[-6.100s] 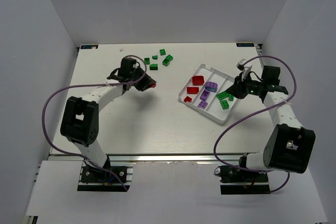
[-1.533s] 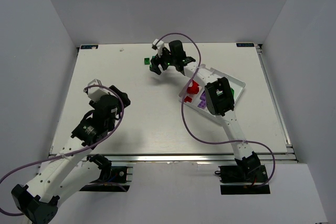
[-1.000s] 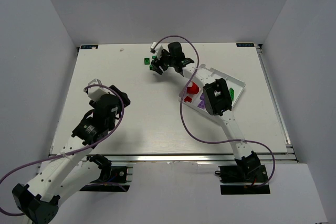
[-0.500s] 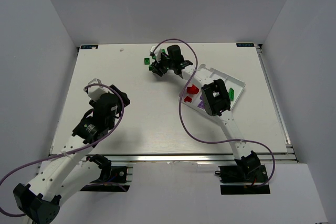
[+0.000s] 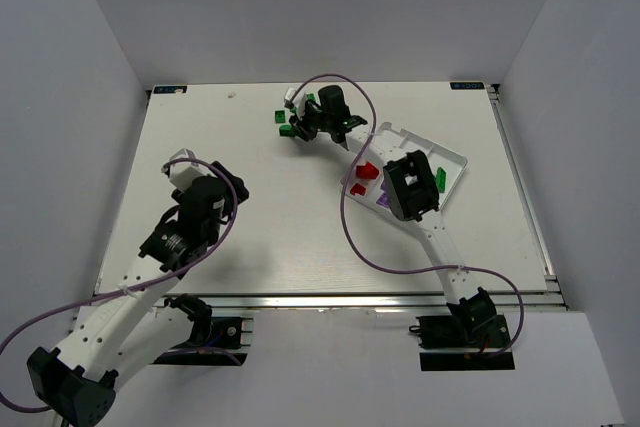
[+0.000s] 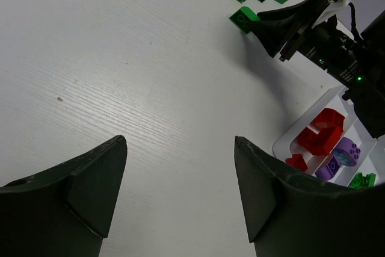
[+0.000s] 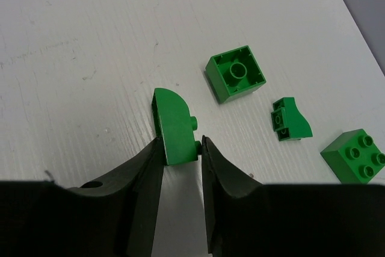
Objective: Sort the legos into containers by color
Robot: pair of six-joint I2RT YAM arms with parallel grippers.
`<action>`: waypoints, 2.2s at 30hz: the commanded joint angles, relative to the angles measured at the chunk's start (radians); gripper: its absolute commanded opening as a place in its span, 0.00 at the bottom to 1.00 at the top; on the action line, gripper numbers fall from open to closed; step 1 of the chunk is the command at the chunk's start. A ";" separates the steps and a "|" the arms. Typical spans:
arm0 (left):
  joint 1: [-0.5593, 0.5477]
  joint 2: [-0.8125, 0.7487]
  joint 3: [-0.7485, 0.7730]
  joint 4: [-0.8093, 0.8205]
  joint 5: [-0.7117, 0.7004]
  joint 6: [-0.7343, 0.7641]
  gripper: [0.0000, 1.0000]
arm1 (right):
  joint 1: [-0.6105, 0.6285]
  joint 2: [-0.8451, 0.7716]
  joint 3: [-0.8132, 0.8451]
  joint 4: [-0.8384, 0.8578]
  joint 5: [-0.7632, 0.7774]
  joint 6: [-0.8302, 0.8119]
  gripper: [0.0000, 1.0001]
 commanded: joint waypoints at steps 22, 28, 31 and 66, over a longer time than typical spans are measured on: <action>0.032 0.146 0.174 0.143 0.173 0.048 0.81 | -0.041 -0.518 -0.397 0.001 -0.232 0.059 0.02; 0.081 0.271 0.255 0.201 0.365 0.043 0.79 | -0.114 -0.726 -0.542 -0.112 -0.242 0.087 0.00; 0.147 0.366 0.324 0.230 0.518 0.038 0.74 | -0.170 -0.818 -0.657 -0.123 -0.251 0.094 0.00; 0.308 1.962 1.631 0.857 0.606 -0.213 0.00 | -0.437 -1.279 -1.142 0.006 -0.407 0.266 0.00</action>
